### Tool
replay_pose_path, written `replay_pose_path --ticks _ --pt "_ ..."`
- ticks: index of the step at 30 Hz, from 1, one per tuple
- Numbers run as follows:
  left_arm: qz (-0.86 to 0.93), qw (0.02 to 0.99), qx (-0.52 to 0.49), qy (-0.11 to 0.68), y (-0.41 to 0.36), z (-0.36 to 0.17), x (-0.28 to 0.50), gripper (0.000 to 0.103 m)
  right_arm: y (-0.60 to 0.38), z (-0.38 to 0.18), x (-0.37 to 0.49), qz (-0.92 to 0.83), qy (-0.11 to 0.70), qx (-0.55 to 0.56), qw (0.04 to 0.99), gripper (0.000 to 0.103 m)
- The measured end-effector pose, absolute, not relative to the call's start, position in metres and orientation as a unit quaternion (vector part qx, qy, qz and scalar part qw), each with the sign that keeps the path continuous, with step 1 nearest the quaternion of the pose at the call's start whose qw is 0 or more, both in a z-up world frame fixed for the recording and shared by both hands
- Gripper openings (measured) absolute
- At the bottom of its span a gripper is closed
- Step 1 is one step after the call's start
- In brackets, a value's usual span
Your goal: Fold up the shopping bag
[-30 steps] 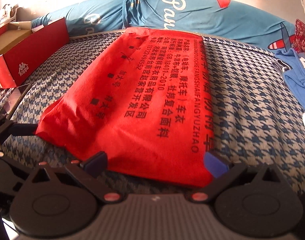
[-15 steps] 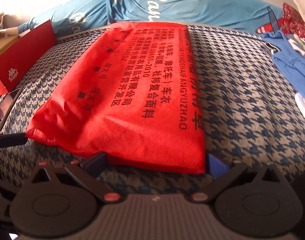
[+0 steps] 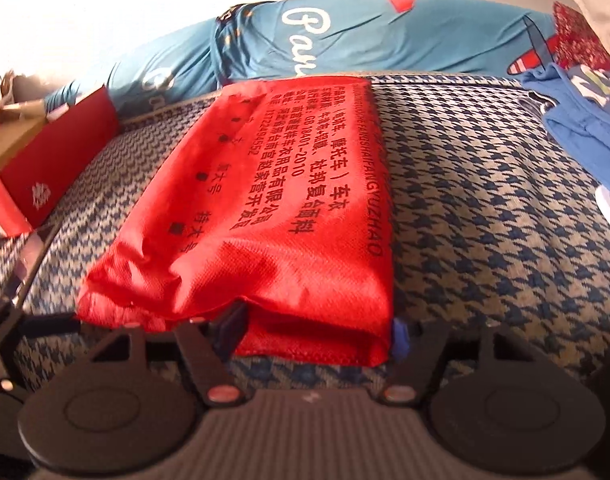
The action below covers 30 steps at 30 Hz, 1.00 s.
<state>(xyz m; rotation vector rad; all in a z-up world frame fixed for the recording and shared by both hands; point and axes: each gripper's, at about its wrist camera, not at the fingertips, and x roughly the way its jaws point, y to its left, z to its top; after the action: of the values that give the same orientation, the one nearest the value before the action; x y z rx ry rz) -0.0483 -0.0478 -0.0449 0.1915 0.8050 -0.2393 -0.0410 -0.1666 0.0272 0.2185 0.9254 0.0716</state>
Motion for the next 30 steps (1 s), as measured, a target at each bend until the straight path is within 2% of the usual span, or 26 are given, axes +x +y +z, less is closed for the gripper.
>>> replay_pose_path --ticks 7,14,23,30 --pt "-0.117 0.909 0.091 0.390 -0.048 -0.045 -0.049 0.103 -0.168 0.030 -0.042 0.038 0.437 0.105 0.892 0.065" --pt "-0.119 0.910 0.092 0.386 -0.051 -0.043 -0.047 0.103 -0.170 0.060 -0.041 0.052 0.404 0.096 0.908 0.053" --pt "-0.121 0.918 0.085 0.368 -0.060 -0.038 -0.035 0.103 -0.167 0.099 -0.033 0.069 0.378 0.106 0.917 0.052" --pt "-0.115 0.926 0.095 0.346 -0.069 -0.034 -0.027 0.103 -0.163 0.104 -0.032 0.069 0.384 0.085 0.917 0.052"
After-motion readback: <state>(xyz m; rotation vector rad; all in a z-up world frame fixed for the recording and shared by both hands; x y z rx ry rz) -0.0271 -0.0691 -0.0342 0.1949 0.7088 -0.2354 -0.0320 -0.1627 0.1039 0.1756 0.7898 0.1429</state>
